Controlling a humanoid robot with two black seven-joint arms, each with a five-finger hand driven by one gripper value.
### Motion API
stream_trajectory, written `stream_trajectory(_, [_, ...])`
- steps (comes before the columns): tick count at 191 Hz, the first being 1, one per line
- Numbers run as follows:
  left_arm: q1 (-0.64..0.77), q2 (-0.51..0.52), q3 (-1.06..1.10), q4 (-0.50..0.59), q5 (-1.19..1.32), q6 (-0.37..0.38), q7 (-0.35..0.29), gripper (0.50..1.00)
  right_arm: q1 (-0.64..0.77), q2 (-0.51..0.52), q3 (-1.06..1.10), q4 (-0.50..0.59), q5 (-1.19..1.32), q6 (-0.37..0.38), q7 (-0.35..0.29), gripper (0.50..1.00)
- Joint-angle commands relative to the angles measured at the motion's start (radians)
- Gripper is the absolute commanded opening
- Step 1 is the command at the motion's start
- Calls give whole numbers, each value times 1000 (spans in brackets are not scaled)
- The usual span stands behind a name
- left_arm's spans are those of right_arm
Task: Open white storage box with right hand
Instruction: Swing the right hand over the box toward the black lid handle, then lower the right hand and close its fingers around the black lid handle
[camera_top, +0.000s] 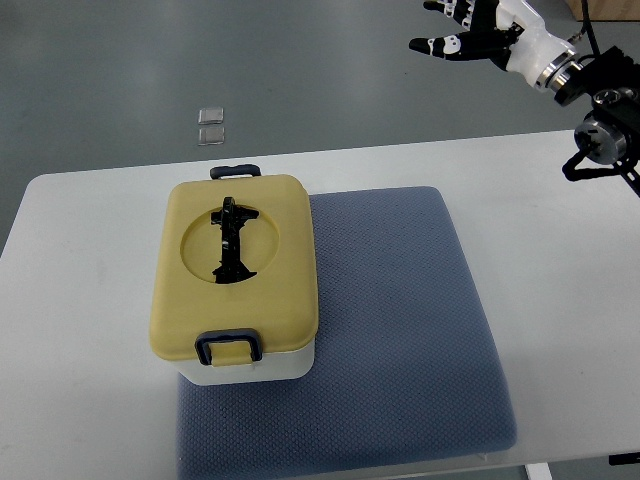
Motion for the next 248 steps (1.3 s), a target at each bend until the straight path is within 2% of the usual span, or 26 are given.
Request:
stream_trajectory(1, [0,0,0,0,0,0,0,1000,90,-33,-80,82,-138,49,-2,928])
stream_trajectory(23, [0,0,0,0,0,0,0,1000,197,-49,-153,162,-296,103,-2,924])
stream_trajectory(44, [0,0,0,0,0,0,0,1000,293,-33,-172,188,-448,198,-3,919])
stream_trajectory(75, [0,0,0,0,0,0,0,1000,397,52,-173,232,-637,301,-2,919])
stream_trajectory(116, [0,0,0,0,0,0,0,1000,489,178,-219,258,-796,301,1,917])
stream_trajectory(166, [0,0,0,0,0,0,0,1000,546,274,-353,303,-825,301,4,913])
stream_trajectory(217, [0,0,0,0,0,0,0,1000,521,305,-403,317,-905,301,1,901])
stream_trajectory(233, [0,0,0,0,0,0,0,1000,517,305,-403,317,-911,293,0,872])
stream_trajectory(248, [0,0,0,-1,0,0,0,1000,503,305,-403,317,-922,286,-2,866])
